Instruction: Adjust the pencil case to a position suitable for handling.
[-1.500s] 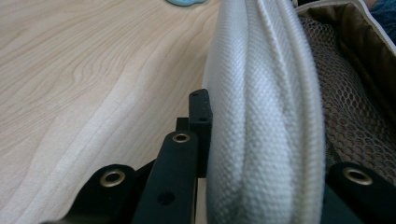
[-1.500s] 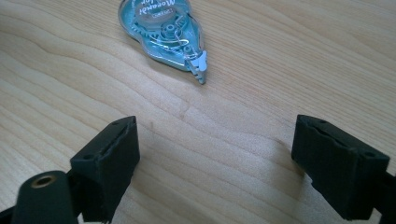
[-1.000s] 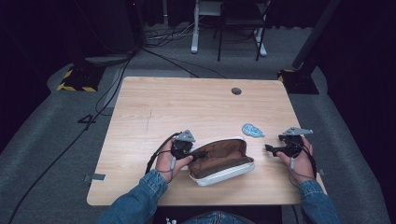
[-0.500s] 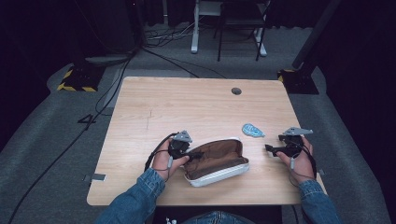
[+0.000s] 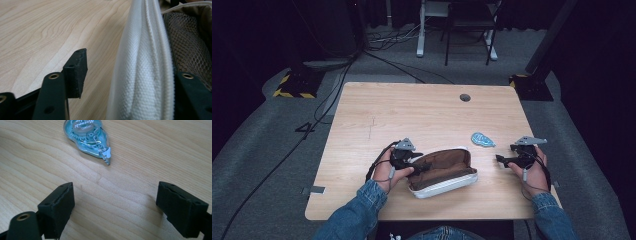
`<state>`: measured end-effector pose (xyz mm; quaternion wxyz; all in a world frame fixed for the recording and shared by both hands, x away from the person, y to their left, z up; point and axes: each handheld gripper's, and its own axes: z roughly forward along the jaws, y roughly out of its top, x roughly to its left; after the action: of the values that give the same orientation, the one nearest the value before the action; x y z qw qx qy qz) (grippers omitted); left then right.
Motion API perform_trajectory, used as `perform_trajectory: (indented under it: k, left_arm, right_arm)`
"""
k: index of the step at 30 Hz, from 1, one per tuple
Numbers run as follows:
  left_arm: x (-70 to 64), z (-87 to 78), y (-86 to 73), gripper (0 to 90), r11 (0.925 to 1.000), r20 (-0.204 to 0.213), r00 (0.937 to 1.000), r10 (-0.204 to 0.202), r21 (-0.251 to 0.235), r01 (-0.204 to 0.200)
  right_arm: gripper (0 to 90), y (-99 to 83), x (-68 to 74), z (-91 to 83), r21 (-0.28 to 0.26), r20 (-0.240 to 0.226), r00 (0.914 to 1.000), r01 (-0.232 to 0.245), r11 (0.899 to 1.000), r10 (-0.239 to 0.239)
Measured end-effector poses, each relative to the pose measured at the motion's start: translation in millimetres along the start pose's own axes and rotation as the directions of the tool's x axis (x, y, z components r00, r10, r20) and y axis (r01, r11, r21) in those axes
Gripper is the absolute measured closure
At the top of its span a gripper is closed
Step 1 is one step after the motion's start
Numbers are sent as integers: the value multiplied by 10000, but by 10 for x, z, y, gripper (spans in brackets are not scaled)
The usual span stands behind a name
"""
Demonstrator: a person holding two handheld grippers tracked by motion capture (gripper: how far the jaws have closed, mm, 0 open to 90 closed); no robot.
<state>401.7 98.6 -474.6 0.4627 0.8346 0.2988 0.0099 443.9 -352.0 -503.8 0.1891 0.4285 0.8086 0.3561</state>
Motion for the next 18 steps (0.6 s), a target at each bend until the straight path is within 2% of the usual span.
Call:
perform_trajectory:
  k: [4, 11, 18]
  left_arm:
    - [-21, -48, 17, 376, 9998, -68, 9999, 98, -153, -99]
    - [-45, -165, 25, 360, 9987, -482, 9977, 468, -163, -476]
    - [-96, -300, 34, 355, 9975, -682, 9958, 606, -335, -630]
  right_arm:
    - [152, 0, 0, 0, 2, 0, 10000, 0, 10000, 0]
    - [151, 1, -2, 0, 9, -13, 10000, 13, 10000, -13]
    - [151, 2, -5, 0, 14, -35, 10000, 27, 10000, -27]
